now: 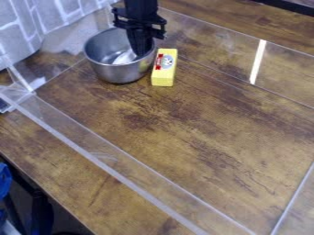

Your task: Move the yellow butter to the left side of the table

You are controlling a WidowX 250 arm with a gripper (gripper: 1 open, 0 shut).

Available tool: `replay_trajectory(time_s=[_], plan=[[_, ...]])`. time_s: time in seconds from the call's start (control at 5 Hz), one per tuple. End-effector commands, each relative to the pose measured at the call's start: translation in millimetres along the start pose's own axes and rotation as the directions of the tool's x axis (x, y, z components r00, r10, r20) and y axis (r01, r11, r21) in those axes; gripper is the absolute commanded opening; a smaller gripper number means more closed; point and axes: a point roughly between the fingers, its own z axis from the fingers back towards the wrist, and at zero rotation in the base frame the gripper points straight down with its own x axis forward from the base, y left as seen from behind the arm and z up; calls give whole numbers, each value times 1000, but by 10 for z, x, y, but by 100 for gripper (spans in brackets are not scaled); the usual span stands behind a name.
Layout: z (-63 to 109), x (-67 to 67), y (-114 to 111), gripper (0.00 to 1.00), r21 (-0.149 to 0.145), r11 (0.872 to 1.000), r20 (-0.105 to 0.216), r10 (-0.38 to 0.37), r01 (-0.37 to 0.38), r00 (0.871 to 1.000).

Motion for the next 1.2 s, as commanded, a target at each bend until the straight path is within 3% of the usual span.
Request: replay_trajectory(time_s=[0.0,1.0], plan=[[384,86,-23,0,26,1000,88,-19,17,996],[251,37,-2,0,17,1000,37,-21,21,999]])
